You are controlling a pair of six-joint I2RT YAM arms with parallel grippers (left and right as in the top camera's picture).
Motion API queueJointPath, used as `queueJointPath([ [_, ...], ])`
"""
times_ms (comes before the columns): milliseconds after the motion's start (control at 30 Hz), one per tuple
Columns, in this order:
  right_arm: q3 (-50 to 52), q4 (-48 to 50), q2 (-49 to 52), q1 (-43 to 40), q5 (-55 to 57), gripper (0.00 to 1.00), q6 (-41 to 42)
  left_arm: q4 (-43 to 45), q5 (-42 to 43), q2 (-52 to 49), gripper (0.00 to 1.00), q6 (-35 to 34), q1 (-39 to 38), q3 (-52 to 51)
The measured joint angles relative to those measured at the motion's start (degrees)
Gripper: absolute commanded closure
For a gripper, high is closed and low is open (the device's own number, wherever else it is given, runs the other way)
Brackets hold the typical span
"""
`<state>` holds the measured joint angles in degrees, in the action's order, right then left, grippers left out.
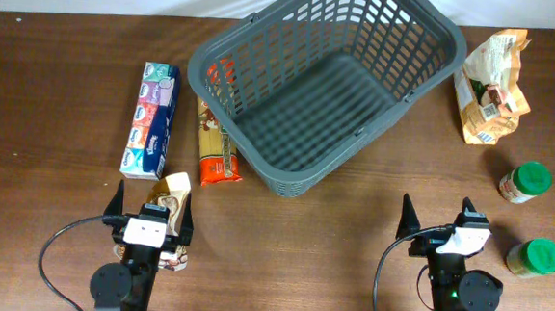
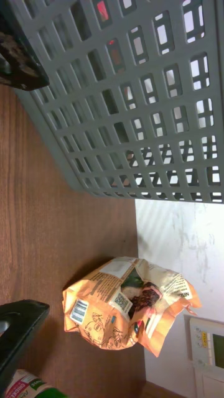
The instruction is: Pack container
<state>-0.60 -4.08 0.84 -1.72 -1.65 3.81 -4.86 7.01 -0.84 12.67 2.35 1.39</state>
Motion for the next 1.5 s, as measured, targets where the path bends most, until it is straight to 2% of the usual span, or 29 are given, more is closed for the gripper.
queueJointPath([
  [700, 0.0, 0.0, 0.0, 0.0, 0.0, 0.01, 0.04, 0.2, 0.63, 0.0, 0.01, -0.04, 0.02, 0.0],
  [800, 0.0, 0.04, 0.0, 0.0, -0.44, 0.01, 0.02, 1.95, 2.49, 0.0, 0.01, -0.13, 0.0, -0.02],
  [933, 0.0, 0.24, 0.0, 0.0, -2.03, 0.01, 0.31, 8.44, 6.12, 0.02, 0.01, -0.28, 0.02, 0.02],
  [1033, 0.0, 0.7, 0.0, 0.0, -5.81, 0.01, 1.01, 7.89, 7.76, 0.0, 0.01, -0.66, 0.0, 1.42],
  [1133, -1.01, -1.09, 0.02, 0.0, -9.51, 0.01, 1.77, 1.16, 8.55, -0.55, 0.01, -2.36, 0.02, 5.95],
  [1267, -7.19, -9.27, 1.29, 0.02, -11.52, 0.01, 2.25, -9.44, 9.07, -5.62, 0.01, -4.28, 0.0, 18.62],
  [1500, -31.19, -26.75, 14.03, 0.07, -11.78, 0.01, -0.59, -25.49, 9.07, -26.64, 0.01, -5.49, 0.02, 47.01],
])
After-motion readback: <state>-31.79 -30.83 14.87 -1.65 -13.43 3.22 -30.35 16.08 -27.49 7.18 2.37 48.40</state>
